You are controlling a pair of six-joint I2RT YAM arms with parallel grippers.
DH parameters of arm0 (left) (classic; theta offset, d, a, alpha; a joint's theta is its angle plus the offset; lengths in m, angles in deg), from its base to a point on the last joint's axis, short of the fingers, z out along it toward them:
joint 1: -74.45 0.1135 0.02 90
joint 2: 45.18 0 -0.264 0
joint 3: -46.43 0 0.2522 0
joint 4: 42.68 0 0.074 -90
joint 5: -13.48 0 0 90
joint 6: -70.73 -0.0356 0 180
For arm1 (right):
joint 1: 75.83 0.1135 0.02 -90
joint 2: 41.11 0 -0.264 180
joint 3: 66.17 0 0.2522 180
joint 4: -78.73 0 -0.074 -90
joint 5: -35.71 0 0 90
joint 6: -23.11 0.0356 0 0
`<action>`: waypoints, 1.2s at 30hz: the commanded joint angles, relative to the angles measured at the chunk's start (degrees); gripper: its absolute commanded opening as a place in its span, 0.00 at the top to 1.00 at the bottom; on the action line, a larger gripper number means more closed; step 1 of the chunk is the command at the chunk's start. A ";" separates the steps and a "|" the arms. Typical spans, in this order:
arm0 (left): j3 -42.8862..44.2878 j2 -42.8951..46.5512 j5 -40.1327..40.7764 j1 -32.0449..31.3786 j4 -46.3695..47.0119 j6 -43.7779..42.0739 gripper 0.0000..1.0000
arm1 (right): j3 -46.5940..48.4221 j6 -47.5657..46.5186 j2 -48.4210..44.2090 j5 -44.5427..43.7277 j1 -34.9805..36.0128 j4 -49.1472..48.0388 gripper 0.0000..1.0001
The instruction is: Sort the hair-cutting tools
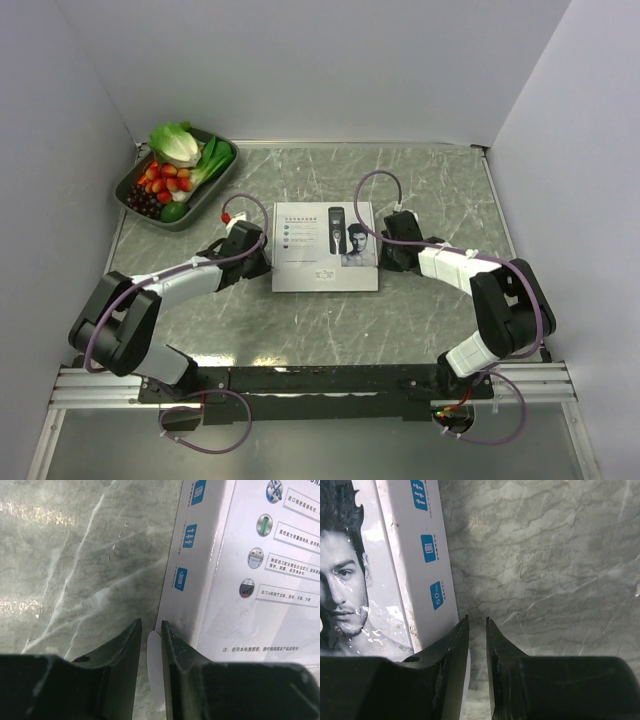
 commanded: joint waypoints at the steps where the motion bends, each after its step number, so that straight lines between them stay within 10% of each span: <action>1: -0.59 2.84 -3.07 -2.10 1.41 2.08 0.71 | -1.36 1.19 -1.70 5.55 1.31 1.87 0.72; 36: 0.11 2.67 -14.05 -2.45 -2.28 0.06 0.75 | 2.59 -3.56 2.25 17.08 1.40 12.85 0.73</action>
